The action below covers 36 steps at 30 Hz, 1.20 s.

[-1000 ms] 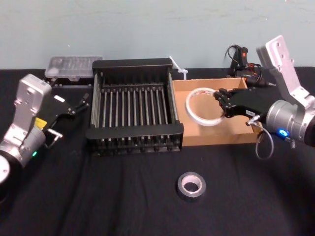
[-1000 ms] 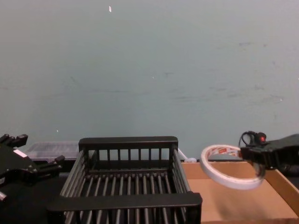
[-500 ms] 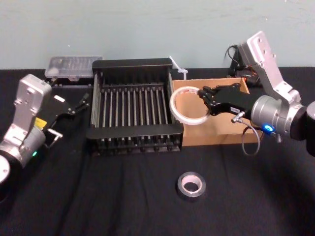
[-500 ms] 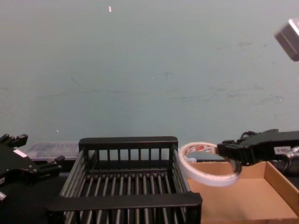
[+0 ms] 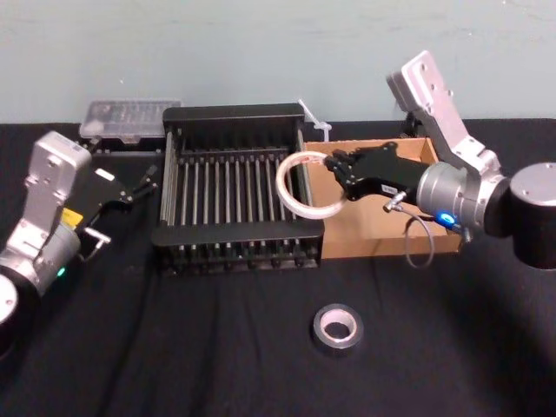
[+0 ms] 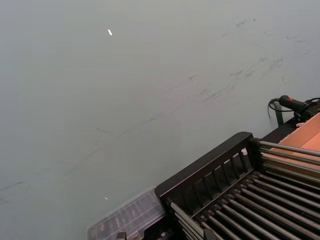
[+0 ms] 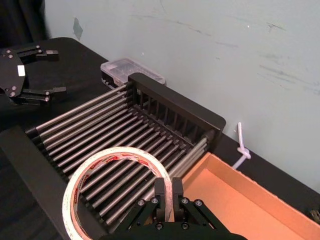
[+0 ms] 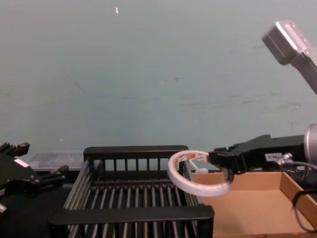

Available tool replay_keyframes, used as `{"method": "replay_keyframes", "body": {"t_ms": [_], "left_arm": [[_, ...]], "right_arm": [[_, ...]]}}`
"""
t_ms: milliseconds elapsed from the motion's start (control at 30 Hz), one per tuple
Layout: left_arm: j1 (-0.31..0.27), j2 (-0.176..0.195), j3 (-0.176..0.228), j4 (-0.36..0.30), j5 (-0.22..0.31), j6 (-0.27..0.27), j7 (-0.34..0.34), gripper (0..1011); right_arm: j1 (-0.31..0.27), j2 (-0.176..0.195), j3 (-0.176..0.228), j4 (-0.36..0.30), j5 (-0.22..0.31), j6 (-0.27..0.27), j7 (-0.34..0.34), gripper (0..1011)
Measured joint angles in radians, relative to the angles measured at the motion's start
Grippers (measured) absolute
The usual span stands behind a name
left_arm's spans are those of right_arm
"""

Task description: Pick up the white tape and place it into the black box , Pick up the silver tape and place it into the brown box.

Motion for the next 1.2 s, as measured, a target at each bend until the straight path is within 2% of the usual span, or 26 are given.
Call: {"method": "replay_keyframes", "body": {"t_ms": [233,600,1200], "left_arm": [[0.000,0.000,0.000,0.000,0.000,0.000,0.000,1001],[0.000,0.000,0.000,0.000,0.000,0.000,0.000,1001],[0.000,0.000,0.000,0.000,0.000,0.000,0.000,1001]], "right_arm": [[0.030,-0.022,-0.020,0.037,-0.013,-0.006,0.005,92],[0.093,-0.071,-0.051,0.133,-0.034,-0.020,0.019,92],[0.151,-0.125,-0.078,0.244,-0.061,-0.046,0.035,92]]}}
